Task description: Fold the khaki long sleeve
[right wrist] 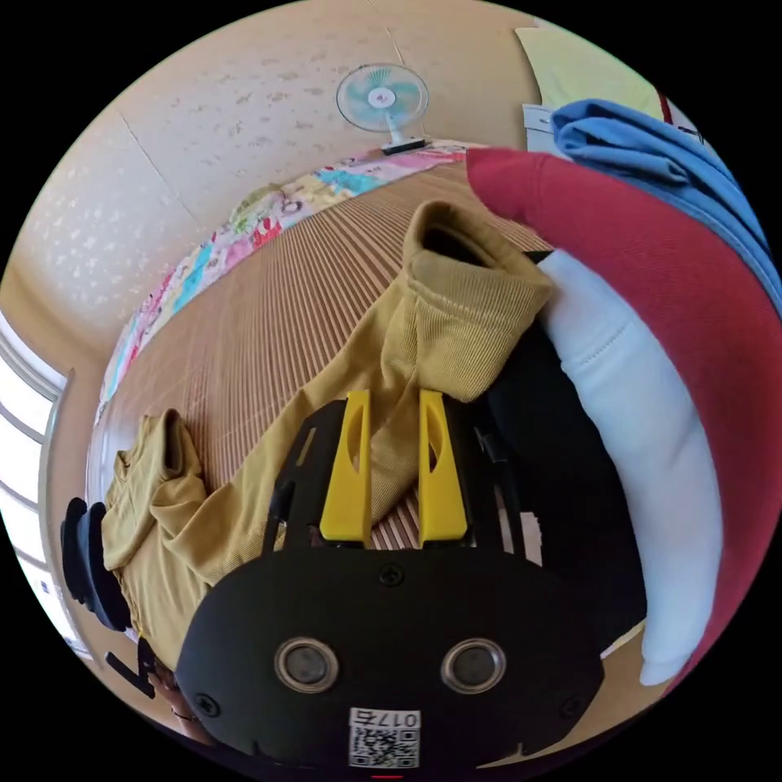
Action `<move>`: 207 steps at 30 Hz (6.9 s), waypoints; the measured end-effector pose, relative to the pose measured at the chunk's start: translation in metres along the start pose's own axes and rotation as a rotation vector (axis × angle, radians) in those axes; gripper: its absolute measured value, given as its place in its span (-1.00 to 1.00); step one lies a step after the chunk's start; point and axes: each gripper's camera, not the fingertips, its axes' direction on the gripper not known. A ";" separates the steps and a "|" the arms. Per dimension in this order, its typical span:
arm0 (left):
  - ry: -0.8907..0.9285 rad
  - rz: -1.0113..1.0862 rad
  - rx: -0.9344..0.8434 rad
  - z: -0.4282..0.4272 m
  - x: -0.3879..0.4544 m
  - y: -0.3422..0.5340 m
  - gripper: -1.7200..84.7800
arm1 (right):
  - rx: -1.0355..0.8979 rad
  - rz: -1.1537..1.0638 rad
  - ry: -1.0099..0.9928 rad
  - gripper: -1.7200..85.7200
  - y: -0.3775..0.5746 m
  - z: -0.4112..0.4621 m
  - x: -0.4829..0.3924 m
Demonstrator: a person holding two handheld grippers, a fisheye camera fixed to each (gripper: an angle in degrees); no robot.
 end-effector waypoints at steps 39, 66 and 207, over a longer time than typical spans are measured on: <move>0.142 -0.094 0.008 -0.014 -0.057 0.006 -0.98 | 0.280 0.123 -0.555 -0.88 0.187 -0.180 0.127; 0.165 -0.117 0.059 -0.006 -0.051 0.017 -0.98 | 0.277 0.495 -0.576 -0.76 0.304 -0.114 0.270; 0.638 -0.456 0.155 -0.046 -0.191 -0.001 -0.98 | -0.239 -0.712 -0.898 -0.79 0.186 -0.005 -0.367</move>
